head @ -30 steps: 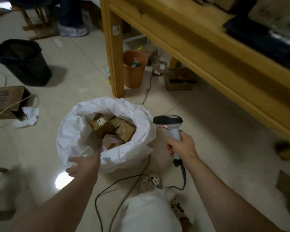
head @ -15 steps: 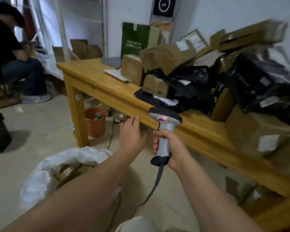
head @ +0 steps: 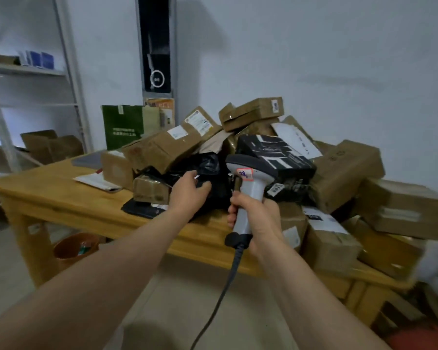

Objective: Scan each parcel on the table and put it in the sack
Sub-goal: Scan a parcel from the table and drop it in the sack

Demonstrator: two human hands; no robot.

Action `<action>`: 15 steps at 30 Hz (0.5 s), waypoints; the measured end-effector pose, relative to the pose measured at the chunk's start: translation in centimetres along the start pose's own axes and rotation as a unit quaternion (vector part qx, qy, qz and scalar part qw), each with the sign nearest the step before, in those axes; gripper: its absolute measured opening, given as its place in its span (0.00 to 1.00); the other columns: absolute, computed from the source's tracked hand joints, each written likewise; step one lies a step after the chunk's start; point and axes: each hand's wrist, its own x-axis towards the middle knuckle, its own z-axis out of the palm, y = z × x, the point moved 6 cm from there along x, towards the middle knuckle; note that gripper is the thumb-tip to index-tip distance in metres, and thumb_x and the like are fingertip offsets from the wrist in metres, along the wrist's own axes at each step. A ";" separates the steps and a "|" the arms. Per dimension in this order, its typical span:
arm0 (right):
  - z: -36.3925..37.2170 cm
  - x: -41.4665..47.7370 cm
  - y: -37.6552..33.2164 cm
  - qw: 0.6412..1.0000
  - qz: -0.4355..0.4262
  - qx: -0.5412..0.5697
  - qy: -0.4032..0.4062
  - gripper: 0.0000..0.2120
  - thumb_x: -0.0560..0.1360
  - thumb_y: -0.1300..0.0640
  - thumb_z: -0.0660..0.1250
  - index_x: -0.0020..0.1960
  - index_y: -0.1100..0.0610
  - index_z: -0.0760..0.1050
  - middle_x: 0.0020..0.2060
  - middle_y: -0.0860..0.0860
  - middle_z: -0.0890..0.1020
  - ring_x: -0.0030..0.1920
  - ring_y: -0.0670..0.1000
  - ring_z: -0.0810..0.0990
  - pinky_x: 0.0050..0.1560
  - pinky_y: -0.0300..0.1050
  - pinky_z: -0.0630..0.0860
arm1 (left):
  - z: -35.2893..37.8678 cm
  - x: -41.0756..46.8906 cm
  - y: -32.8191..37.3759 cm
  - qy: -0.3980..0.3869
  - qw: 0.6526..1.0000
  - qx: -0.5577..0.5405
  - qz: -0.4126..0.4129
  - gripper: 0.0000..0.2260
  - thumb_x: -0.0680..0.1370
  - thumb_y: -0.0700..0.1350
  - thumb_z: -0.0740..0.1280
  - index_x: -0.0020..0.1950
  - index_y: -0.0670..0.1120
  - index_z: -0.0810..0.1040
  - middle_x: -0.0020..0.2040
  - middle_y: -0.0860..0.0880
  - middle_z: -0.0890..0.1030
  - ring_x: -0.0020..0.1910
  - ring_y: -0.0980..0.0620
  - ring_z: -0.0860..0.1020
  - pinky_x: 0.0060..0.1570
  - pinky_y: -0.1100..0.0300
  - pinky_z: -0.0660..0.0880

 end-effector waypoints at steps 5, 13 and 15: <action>-3.9 -0.4 -3.9 0.998 -0.043 0.023 0.030 0.07 0.73 0.66 0.67 0.51 0.65 0.75 0.24 0.53 0.76 0.23 0.49 0.73 0.26 0.42 0.70 | 5.8 0.5 6.5 -0.150 0.913 -0.305 -0.227 0.30 0.69 0.63 0.72 0.60 0.43 0.73 0.51 0.44 0.79 0.49 0.46 0.78 0.46 0.55 0.77; -7.7 -1.8 -5.9 0.997 -0.049 0.060 0.000 0.08 0.73 0.68 0.66 0.52 0.64 0.77 0.26 0.53 0.75 0.24 0.48 0.72 0.25 0.39 0.71 | 11.1 0.1 9.7 -0.257 0.874 -0.304 -0.279 0.47 0.57 0.71 0.74 0.68 0.45 0.73 0.61 0.42 0.79 0.61 0.40 0.76 0.65 0.41 0.68; -8.3 -2.0 -5.7 0.997 -0.048 0.068 -0.002 0.08 0.73 0.68 0.66 0.51 0.64 0.78 0.26 0.53 0.76 0.25 0.48 0.72 0.25 0.39 0.71 | 11.7 -0.2 9.9 -0.253 0.874 -0.305 -0.282 0.39 0.62 0.66 0.75 0.66 0.45 0.75 0.57 0.43 0.81 0.57 0.41 0.78 0.57 0.44 0.74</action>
